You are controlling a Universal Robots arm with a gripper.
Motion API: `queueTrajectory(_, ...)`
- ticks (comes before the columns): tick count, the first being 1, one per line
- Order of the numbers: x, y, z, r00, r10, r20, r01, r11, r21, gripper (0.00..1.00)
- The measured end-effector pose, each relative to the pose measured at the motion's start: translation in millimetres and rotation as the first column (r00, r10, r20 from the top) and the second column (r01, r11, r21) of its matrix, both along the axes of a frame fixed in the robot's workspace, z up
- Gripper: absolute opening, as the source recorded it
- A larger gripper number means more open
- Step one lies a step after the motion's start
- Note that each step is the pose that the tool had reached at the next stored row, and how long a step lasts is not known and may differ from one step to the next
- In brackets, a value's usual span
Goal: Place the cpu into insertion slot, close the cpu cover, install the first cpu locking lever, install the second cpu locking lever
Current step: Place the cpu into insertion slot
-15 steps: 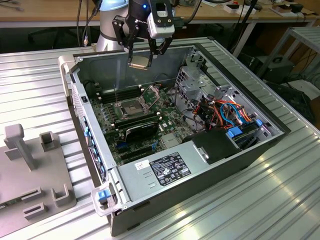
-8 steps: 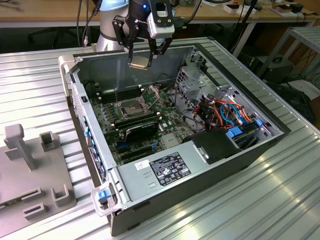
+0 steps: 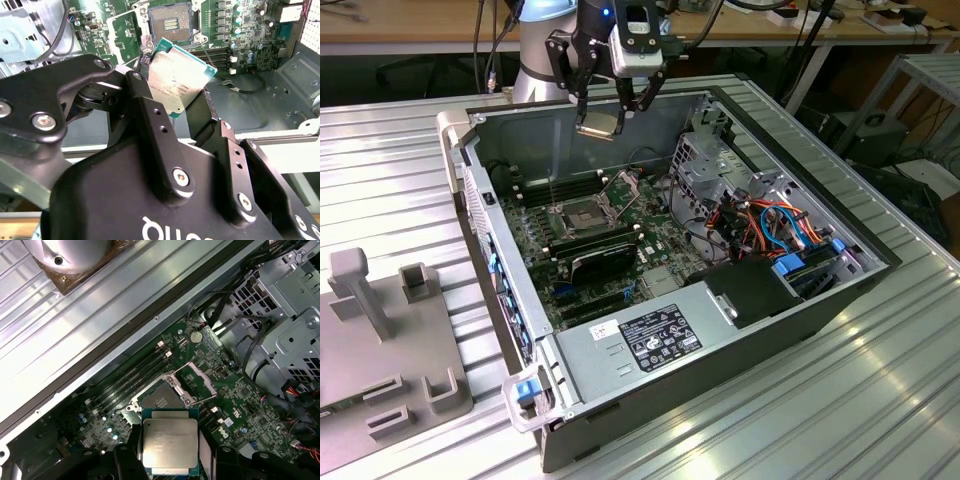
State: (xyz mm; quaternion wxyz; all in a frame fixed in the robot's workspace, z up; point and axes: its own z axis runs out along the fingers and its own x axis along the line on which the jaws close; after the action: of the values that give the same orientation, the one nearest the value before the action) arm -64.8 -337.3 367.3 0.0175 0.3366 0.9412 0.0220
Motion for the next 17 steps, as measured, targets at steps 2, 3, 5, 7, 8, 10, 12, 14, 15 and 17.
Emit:
queueTrajectory(2,0.0,0.0,-0.1,0.9999,-0.017,-0.0001,0.017,0.9999,-0.0001,0.55)
queueTrajectory(3,0.0,0.0,-0.1,0.9998,-0.021,0.0,0.021,0.9998,-0.0001,0.55)
queueTrajectory(5,0.0,0.0,-0.1,0.9996,-0.028,0.0,0.028,0.9996,-0.0001,0.55)
queueTrajectory(7,0.0,0.0,-0.1,0.9995,-0.031,0.0,0.031,0.9995,0.0,0.55)
queueTrajectory(8,0.0,0.0,-0.1,0.9995,-0.031,0.0,0.031,0.9995,-0.0001,0.55)
queueTrajectory(10,0.0,0.0,-0.1,0.9995,-0.033,0.0,0.033,0.9995,-0.0001,0.55)
queueTrajectory(12,0.0,0.0,-0.1,0.9995,-0.033,0.0,0.033,0.9995,-0.0001,0.55)
queueTrajectory(14,0.0,0.0,-0.1,0.9995,-0.033,0.0,0.033,0.9995,-0.0001,0.55)
queueTrajectory(15,0.0,0.0,-0.1,0.9995,-0.033,0.0,0.033,0.9995,-0.0001,0.55)
queueTrajectory(17,0.0,0.0,-0.1,0.9995,-0.033,0.0,0.033,0.9995,-0.0001,0.55)
